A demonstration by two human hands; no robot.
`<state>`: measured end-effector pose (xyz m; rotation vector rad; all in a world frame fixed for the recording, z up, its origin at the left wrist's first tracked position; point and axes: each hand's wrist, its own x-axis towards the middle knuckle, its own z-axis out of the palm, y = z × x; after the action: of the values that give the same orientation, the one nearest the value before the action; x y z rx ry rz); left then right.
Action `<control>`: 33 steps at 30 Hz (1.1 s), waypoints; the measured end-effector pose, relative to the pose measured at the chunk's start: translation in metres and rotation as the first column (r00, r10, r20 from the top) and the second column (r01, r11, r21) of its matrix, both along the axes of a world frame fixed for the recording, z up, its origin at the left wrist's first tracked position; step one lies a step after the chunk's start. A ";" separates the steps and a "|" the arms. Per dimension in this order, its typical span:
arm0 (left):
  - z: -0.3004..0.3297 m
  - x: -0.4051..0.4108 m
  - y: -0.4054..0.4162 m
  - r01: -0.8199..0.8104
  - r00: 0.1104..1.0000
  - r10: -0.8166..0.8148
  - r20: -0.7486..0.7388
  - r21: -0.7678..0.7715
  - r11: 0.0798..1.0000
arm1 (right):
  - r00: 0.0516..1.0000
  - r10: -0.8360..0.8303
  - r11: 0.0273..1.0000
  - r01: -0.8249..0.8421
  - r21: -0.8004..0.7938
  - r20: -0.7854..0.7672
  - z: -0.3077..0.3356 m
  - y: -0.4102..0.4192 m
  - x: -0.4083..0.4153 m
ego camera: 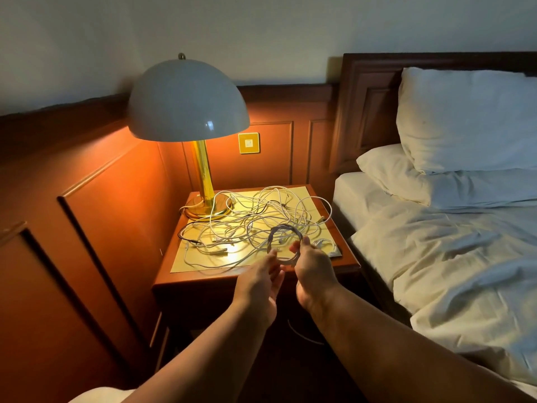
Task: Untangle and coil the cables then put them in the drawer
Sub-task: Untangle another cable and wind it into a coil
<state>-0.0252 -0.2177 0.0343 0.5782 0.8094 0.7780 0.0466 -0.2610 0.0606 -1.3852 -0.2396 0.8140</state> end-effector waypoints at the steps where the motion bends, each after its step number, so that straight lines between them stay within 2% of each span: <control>1: 0.001 0.000 0.000 -0.013 1.000 0.013 -0.007 0.009 1.000 | 1.000 0.006 1.000 -0.005 -0.013 0.025 -0.001 -0.002 -0.001; 5: -0.001 -0.001 0.006 -0.057 0.997 0.059 -0.054 0.038 0.998 | 0.997 0.056 0.995 -0.051 -0.086 0.061 -0.012 -0.005 -0.003; 12: -0.007 0.000 0.006 0.016 0.997 0.000 -0.080 0.191 0.982 | 0.998 0.018 0.990 -0.026 -0.142 -0.054 -0.016 0.003 0.002; 15: -0.007 -0.001 0.007 0.041 0.998 -0.032 -0.062 0.155 0.987 | 1.000 -0.012 0.994 0.009 -0.111 -0.026 -0.018 0.003 0.003; 18: -0.001 -0.001 0.010 0.056 0.998 -0.055 -0.018 0.043 0.998 | 0.995 0.008 1.000 -0.007 -0.003 0.101 -0.019 0.000 -0.002; 20: 0.002 -0.001 0.013 0.066 0.998 -0.067 -0.009 -0.031 0.997 | 0.978 0.070 0.995 -0.083 0.058 0.196 -0.017 -0.004 -0.003; 22: 0.005 -0.003 0.018 0.079 0.997 -0.080 -0.020 -0.063 0.995 | 0.936 0.164 0.982 -0.186 0.043 0.312 -0.013 -0.007 0.001; 25: 0.009 -0.009 0.023 0.119 0.992 -0.121 -0.028 -0.070 0.990 | 0.835 0.253 0.962 -0.269 -0.038 0.488 -0.011 -0.006 0.014; 28: 0.012 -0.013 0.024 0.156 0.988 -0.156 0.006 -0.067 0.985 | 0.709 0.253 0.964 -0.243 -0.108 0.658 -0.009 -0.005 0.025; 33: 0.018 -0.012 0.021 0.194 0.978 -0.196 0.077 0.035 0.980 | 0.646 0.207 0.977 -0.169 -0.127 0.735 -0.014 -0.005 0.026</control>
<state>-0.0370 -0.1963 0.0525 0.6366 0.6585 0.6289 0.0722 -0.2655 0.0462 -1.7069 -1.0355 0.3615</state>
